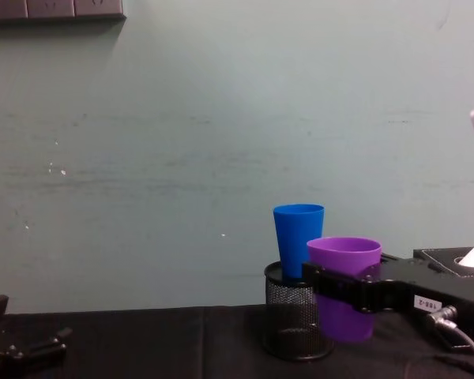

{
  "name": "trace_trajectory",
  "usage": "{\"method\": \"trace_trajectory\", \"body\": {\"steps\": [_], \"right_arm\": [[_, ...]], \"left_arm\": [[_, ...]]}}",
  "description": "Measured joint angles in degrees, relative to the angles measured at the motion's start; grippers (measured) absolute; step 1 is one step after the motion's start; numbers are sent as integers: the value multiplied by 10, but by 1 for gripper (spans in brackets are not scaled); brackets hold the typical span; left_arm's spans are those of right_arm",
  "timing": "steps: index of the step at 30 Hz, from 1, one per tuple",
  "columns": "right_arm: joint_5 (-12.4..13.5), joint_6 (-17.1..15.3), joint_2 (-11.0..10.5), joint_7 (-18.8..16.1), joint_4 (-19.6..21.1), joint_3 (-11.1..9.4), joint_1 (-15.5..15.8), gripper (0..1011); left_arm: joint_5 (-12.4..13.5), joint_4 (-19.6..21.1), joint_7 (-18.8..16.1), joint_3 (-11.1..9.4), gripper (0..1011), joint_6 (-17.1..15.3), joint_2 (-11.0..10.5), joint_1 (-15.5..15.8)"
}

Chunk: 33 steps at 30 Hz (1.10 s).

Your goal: Pick up one cup with a gripper and tap it against the other cup.

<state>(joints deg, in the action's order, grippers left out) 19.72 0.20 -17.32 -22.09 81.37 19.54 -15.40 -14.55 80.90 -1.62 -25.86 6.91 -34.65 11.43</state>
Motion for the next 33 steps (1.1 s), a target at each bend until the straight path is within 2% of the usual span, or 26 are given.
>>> {"method": "trace_trajectory", "body": {"steps": [7, 14, 19, 26, 33], "right_arm": [[-11, 8, 16, 20, -27, 1, -16, 731], [-42, 5, 55, 65, -68, 1, -49, 731], [-61, -4, 78, 85, -100, 2, -76, 731], [-76, -13, 107, 96, -152, -3, -117, 731], [-80, -16, 124, 97, -186, -12, -140, 731]], "left_arm": [[0, 0, 0, 0, 1000, 0, 0, 0], [0, 0, 0, 0, 1000, 0, 0, 0], [0, 0, 0, 0, 1000, 0, 0, 0], [0, 0, 0, 0, 1000, 0, 0, 0], [0, 0, 0, 0, 1000, 0, 0, 0]]}}
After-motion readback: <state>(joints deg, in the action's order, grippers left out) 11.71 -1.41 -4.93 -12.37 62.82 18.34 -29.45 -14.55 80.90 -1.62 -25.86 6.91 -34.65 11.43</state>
